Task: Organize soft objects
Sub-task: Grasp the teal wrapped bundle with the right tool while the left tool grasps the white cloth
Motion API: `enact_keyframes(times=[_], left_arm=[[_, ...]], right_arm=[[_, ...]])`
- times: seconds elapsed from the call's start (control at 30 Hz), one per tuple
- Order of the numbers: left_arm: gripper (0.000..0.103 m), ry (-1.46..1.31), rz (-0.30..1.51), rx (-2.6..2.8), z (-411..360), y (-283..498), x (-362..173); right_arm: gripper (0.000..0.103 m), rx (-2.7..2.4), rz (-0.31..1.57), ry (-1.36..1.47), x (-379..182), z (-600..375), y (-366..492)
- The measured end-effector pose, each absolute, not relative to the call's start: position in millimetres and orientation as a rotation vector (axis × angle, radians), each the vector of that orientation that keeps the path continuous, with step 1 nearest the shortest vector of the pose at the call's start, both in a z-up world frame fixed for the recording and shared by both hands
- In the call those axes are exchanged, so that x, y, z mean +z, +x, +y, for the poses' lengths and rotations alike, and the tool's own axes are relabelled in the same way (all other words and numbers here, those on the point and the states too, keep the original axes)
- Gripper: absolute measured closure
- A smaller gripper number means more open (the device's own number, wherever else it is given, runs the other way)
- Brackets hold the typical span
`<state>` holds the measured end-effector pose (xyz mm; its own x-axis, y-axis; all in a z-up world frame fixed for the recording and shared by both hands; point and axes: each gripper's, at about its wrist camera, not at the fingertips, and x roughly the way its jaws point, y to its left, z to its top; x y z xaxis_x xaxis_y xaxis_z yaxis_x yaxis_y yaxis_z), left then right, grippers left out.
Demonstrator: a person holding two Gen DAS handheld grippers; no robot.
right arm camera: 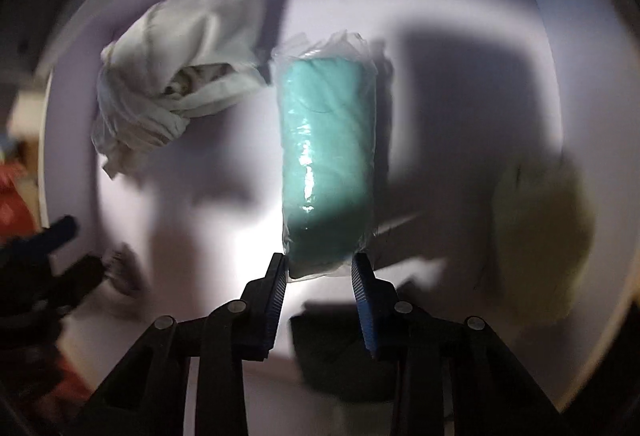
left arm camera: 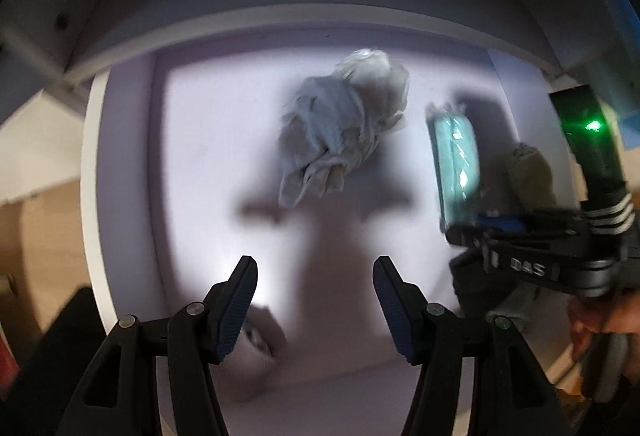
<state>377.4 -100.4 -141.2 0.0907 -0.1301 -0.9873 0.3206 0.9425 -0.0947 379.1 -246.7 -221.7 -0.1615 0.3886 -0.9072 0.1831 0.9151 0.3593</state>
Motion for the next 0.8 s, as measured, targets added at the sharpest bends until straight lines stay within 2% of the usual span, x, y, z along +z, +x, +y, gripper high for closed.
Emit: enact_keyframes(times=[0.1, 0.33, 0.47, 0.53, 0.67, 0.8], left_arm=[[0.042, 0.219, 1.401, -0.350, -115, 385, -142], [0.042, 0.382, 1.250, -0.379, -149, 403, -142], [0.042, 0.429, 1.237, -0.408, -163, 409, -152], [0.042, 0.467, 1.221, -0.403, -167, 414, -157], [0.042, 0.494, 1.221, -0.378, -166, 423, -164], [0.042, 0.468, 1.245, -0.369, -162, 425, -168]], right_arm=[[0.069, 0.182, 1.746, 0.522, -225, -257, 375], [0.069, 0.151, 1.745, 0.497, -220, -266, 366], [0.068, 0.162, 1.722, 0.442, -214, -262, 370], [0.058, 0.147, 1.684, 0.410, -207, -260, 373], [0.058, 0.136, 1.586, 0.346, -189, -264, 385], [0.058, 0.161, 1.588, 0.302, -203, -258, 399]])
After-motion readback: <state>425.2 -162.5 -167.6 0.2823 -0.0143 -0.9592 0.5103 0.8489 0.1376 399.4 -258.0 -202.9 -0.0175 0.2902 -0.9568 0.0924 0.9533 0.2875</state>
